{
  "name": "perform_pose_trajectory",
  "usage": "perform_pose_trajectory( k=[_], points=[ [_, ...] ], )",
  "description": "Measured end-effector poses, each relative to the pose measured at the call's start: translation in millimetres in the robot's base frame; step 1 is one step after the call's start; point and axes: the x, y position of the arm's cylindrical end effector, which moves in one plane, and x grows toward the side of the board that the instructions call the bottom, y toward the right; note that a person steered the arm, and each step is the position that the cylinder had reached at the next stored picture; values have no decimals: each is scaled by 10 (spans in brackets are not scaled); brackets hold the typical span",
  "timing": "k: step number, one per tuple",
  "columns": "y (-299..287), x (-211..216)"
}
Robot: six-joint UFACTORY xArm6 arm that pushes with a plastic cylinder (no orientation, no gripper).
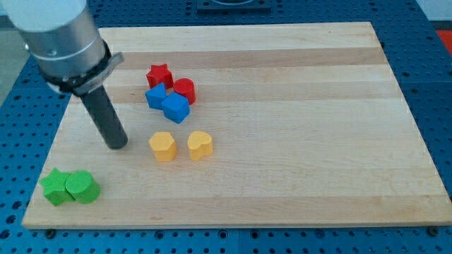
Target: Push the yellow hexagon to the center left
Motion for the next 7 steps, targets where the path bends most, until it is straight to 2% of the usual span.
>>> perform_pose_trajectory(
  k=[1, 2, 3, 4, 5, 7],
  points=[
    [43, 313],
    [563, 371],
    [943, 357],
    [890, 262],
    [579, 192],
    [1068, 30]
  ],
)
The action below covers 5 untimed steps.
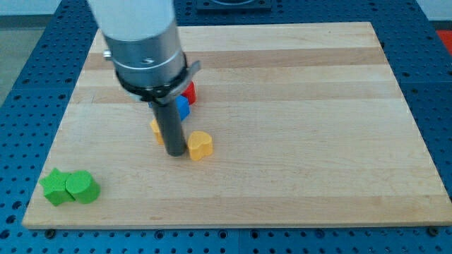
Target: Push the yellow hexagon to the center left
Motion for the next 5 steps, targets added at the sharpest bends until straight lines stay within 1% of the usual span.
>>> perform_pose_trajectory(
  k=[1, 3, 4, 5],
  points=[
    [75, -125],
    [-620, -207],
    [-802, -215],
    [-581, -220]
  ],
)
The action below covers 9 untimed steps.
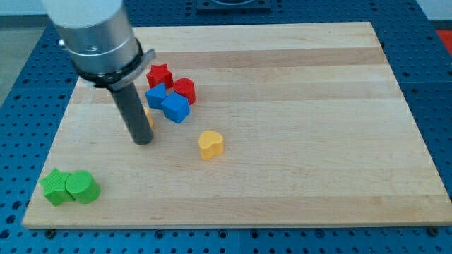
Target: Push the yellow hexagon to the center left
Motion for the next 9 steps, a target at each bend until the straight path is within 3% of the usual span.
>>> perform_pose_trajectory(
  k=[1, 4, 6, 8, 9],
  points=[
    [390, -4],
    [-351, -239],
    [-240, -344],
    [-910, -399],
    [-878, -398]
  ],
)
